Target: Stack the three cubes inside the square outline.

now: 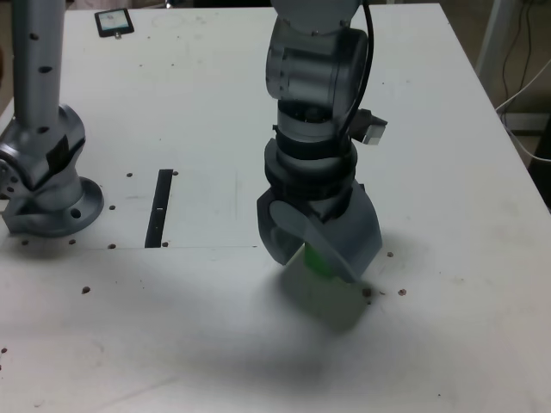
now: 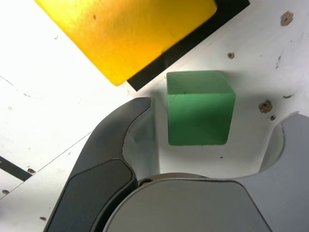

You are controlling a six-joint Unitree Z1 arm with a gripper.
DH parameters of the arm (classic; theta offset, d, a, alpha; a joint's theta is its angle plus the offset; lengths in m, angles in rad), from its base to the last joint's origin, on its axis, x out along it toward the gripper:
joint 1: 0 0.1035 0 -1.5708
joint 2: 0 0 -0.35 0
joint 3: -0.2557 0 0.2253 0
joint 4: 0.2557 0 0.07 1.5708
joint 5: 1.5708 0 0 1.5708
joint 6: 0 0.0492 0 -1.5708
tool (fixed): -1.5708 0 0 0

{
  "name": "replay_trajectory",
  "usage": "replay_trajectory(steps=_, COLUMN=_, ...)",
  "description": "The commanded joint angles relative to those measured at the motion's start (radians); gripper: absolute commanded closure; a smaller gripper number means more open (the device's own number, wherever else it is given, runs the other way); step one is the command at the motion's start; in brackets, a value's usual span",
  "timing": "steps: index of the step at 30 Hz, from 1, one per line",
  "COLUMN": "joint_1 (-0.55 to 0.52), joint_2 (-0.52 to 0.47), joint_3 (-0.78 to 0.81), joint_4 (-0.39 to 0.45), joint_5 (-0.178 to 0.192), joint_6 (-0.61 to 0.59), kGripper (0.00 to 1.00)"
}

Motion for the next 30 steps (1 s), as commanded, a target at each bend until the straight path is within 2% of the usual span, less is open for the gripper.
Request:
replay_trajectory(steps=1, joint_1=0.0, joint_2=0.004, joint_3=0.002, joint_4=0.0, joint_5=0.008, joint_6=-0.007, kGripper=0.23)
replay_trajectory(steps=4, joint_1=0.0, joint_2=0.008, joint_3=0.003, joint_4=-0.001, joint_5=0.022, joint_6=-0.018, kGripper=0.3)
replay_trajectory(steps=9, joint_1=0.0, joint_2=0.006, joint_3=0.002, joint_4=-0.008, joint_5=0.037, joint_6=-0.036, kGripper=0.47)
replay_trajectory(steps=23, joint_1=0.0, joint_2=0.0, joint_3=0.004, joint_4=-0.029, joint_5=0.028, joint_6=-0.043, kGripper=0.84)
replay_trajectory(steps=27, joint_1=0.0, joint_2=-0.004, joint_3=0.003, joint_4=-0.03, joint_5=0.027, joint_6=-0.036, kGripper=0.92)
replay_trajectory(steps=30, joint_1=0.0, joint_2=-0.008, joint_3=0.001, joint_4=-0.022, joint_5=0.027, joint_6=-0.034, kGripper=0.94)
